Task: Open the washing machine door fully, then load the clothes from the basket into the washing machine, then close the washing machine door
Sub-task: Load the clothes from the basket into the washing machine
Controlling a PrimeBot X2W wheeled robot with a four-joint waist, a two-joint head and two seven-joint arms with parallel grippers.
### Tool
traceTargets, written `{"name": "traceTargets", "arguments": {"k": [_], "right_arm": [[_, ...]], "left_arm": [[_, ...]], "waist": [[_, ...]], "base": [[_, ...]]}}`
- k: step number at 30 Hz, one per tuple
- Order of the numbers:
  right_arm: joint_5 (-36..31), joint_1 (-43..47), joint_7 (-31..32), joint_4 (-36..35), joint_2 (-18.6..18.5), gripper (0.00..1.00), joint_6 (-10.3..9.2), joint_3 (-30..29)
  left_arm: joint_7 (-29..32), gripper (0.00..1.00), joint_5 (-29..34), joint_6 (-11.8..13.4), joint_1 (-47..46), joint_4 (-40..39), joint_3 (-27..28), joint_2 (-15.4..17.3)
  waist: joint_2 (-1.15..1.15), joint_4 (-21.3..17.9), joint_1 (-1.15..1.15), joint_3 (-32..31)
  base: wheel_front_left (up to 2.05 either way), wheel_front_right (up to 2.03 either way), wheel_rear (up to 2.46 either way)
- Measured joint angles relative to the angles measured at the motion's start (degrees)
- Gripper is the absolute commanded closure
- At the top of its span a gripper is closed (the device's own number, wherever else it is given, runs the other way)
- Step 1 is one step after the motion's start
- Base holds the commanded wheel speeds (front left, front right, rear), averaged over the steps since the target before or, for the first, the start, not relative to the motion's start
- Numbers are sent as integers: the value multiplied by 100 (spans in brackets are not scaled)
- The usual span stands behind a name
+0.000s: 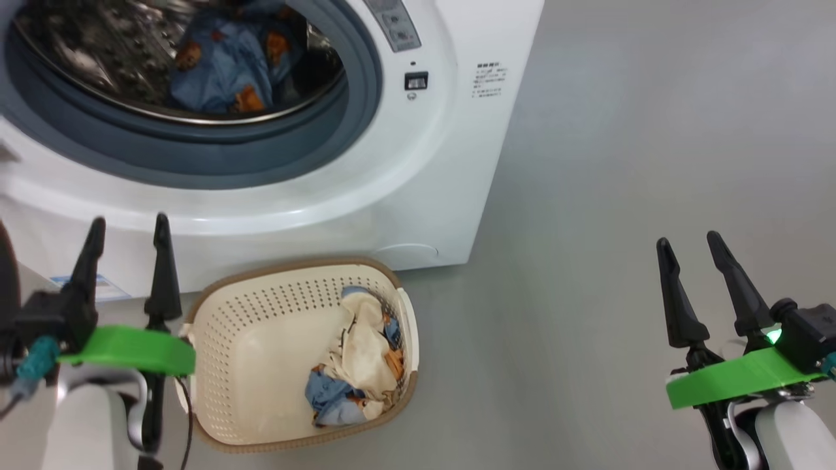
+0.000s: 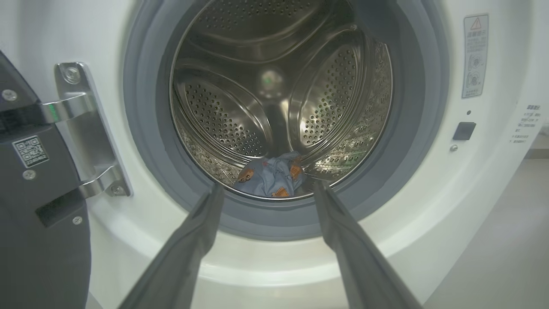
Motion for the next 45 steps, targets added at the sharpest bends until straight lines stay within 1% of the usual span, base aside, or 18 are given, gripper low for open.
{"name": "traceTargets", "arguments": {"k": [5,16,24,34,45], "right_arm": [[0,165,0,-8,-21,0,0,-77],[0,775,0,-37,-14,0,0,-302],[0,932,0,-37,-14,0,0,-336],[0,1026,0,-58,-16,0,0,-350],[0,1022,0,-65,-10,0,0,-349]], "left_arm": [[0,0,0,-1,469,-256,96,-108],[1,0,-2,-15,1680,-888,238,-220],[1,0,-2,-15,2278,-1314,258,-288],[2,0,-7,-15,2510,-1505,276,-298],[1,0,-11,-15,2509,-1556,326,-304]], "waist": [[0,69,0,-218],[0,227,1,-695],[0,293,1,-886],[0,318,1,-923],[0,312,1,-825]], "base": [[0,0,0],[0,0,0],[0,0,0],[0,0,0],[0,0,0]]}}
